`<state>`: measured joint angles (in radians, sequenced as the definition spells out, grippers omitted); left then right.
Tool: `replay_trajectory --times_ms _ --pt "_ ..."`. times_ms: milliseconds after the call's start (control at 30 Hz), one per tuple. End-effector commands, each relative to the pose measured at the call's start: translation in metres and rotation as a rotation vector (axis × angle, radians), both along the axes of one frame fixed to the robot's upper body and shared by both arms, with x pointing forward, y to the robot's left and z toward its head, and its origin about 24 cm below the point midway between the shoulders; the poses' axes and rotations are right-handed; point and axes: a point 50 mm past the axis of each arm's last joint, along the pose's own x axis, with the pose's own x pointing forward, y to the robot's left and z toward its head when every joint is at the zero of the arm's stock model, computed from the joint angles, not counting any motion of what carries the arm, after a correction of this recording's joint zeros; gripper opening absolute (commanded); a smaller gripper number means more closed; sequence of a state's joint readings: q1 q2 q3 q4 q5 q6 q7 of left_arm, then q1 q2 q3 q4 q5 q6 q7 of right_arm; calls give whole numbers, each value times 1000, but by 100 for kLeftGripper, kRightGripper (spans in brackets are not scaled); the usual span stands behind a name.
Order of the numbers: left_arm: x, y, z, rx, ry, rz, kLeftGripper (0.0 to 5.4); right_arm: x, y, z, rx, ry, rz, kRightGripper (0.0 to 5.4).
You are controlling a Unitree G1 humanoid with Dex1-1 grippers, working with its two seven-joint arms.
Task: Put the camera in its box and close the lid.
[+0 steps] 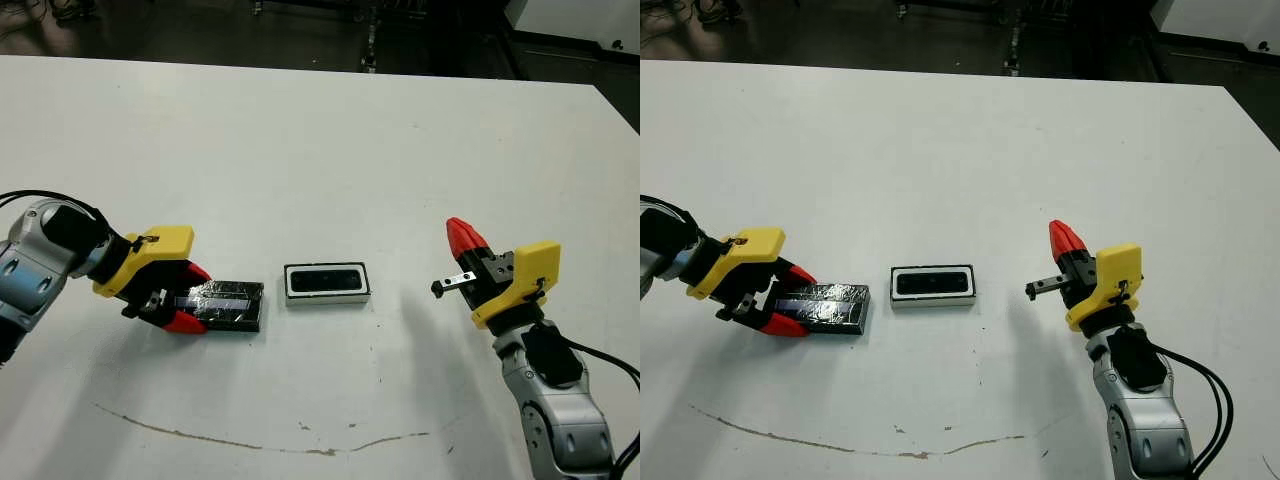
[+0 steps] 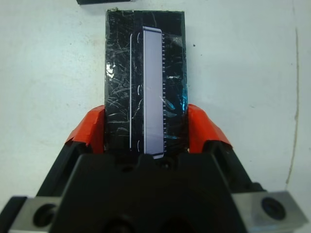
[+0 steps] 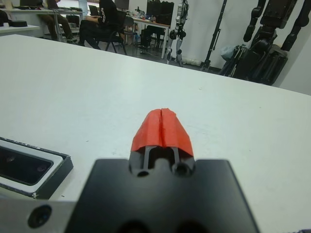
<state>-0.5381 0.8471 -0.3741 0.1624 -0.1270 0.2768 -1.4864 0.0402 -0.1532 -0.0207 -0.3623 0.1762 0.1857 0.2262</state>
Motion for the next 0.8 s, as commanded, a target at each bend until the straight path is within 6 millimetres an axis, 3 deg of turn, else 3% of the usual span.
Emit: replay_trajectory --times_ms 33,367,500,800 --pt "2 6 -3 -53 0 51 316 -1 -3 -3 1 14 -8 0" --pt "27 15 26 -269 -142 253 316 -1 -1 -4 -2 15 -6 0" --pt "33 8 21 -372 -150 289 316 -1 -1 -4 3 14 -2 0" --pt "39 -16 13 -382 -135 245 316 -1 0 -4 -6 11 -7 0"
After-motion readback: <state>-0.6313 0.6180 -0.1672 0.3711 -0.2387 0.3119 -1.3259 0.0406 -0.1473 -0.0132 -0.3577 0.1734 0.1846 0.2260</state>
